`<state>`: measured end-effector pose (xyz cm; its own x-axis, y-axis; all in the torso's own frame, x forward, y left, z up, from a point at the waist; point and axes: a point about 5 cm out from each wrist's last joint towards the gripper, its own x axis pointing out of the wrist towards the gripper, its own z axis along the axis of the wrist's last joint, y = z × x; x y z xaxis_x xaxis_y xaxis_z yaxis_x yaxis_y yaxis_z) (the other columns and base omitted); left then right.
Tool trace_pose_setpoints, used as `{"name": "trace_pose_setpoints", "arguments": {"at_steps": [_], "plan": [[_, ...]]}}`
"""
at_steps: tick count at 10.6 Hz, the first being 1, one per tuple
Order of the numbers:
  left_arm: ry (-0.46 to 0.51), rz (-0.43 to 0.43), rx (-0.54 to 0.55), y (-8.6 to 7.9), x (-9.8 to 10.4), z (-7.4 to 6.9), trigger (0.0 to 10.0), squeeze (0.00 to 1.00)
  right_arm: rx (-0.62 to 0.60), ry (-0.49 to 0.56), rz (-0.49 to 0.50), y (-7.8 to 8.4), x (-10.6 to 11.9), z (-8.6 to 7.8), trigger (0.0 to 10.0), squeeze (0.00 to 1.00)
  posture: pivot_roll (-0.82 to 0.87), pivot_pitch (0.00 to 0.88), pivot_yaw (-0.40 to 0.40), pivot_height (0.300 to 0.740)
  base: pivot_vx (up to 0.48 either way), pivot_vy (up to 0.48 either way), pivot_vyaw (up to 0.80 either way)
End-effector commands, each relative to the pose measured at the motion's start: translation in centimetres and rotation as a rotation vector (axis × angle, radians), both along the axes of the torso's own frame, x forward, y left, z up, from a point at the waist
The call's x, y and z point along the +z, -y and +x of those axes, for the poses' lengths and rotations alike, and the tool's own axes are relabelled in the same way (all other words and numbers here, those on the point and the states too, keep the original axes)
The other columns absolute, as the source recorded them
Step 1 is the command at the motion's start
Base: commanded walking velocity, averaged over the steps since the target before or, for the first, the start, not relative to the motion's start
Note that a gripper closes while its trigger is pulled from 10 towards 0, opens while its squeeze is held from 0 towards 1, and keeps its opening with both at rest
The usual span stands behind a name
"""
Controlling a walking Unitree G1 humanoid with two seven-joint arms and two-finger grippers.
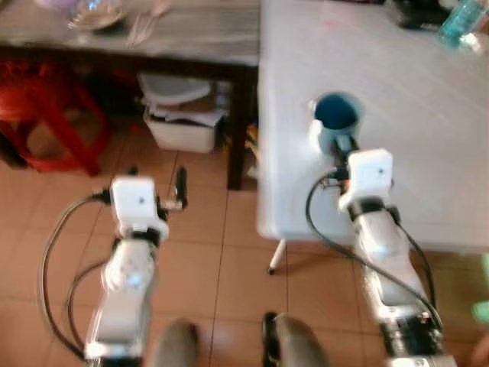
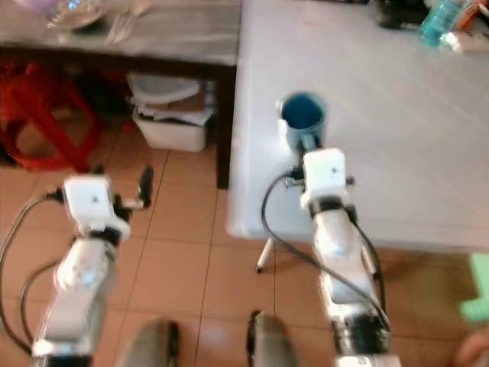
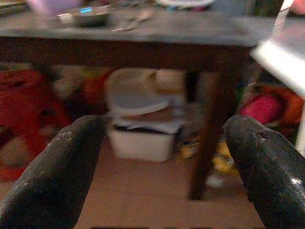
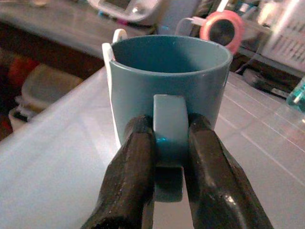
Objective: Setting the table
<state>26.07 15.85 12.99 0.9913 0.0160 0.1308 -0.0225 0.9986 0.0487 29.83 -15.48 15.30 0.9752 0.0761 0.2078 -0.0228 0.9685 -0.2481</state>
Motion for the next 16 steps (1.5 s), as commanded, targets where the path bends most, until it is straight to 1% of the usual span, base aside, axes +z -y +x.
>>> {"name": "trace_pose_setpoints", "arguments": {"at_steps": [1, 2, 3, 4, 5, 11, 14, 16], "plan": [[-0.014, 0.003, 0.020, -0.4, -0.3, -0.2, 10.0, 0.00, 0.002, 0.025, -0.019, -0.2, 0.6, -0.1, 10.0, 0.00, 0.02, 0.201, -0.040, 0.740, 0.000, 0.439, 0.00], [-0.008, -0.006, 0.004, -0.1, -0.3, -0.1, 10.0, 0.00, -0.008, 0.007, 0.028, 0.0, 0.4, -0.1, 10.0, 0.00, 0.02, 0.200, -0.039, 0.740, 0.255, 0.405, 0.00], [-0.002, -0.009, 0.000, 0.1, -0.2, 0.0, 10.0, 0.00, -0.042, 0.028, 0.031, 0.3, 0.6, 0.1, 10.0, 0.00, 0.02, 0.199, -0.040, 0.740, 0.292, 0.382, 0.00], [0.002, -0.007, -0.005, 0.1, -0.2, 0.0, 10.0, 0.00, -0.053, 0.011, 0.049, 0.4, 0.5, 0.2, 10.0, 0.00, 0.02, 0.197, -0.041, 0.740, 0.345, 0.334, 0.00], [0.009, -0.004, -0.011, 0.3, -0.1, 0.0, 10.0, 0.00, -0.025, -0.005, 0.035, 0.4, 0.5, 0.2, 10.0, 0.00, 0.02, 0.192, -0.043, 0.740, 0.469, 0.000, 0.00], [0.024, -0.003, -0.028, 0.6, 0.2, 0.3, 10.0, 0.00, -0.015, 0.011, 0.047, 0.3, 0.8, 0.1, 10.0, 0.00, 0.02, 0.188, -0.042, 0.740, 0.473, 0.000, 0.00], [0.024, -0.017, -0.031, 0.7, 0.2, 0.4, 10.0, 0.00, 0.024, 0.022, 0.037, -0.2, 0.9, -0.3, 10.0, 0.00, 0.01, 0.189, -0.039, 0.740, 0.480, 0.000, 0.00], [0.033, -0.005, -0.036, 0.8, 0.4, 0.4, 10.0, 0.00, 0.032, 0.028, 0.036, -0.2, 1.0, -0.4, 10.0, 0.00, 0.01, 0.190, -0.037, 0.740, 0.472, 0.000, 0.00]]}}
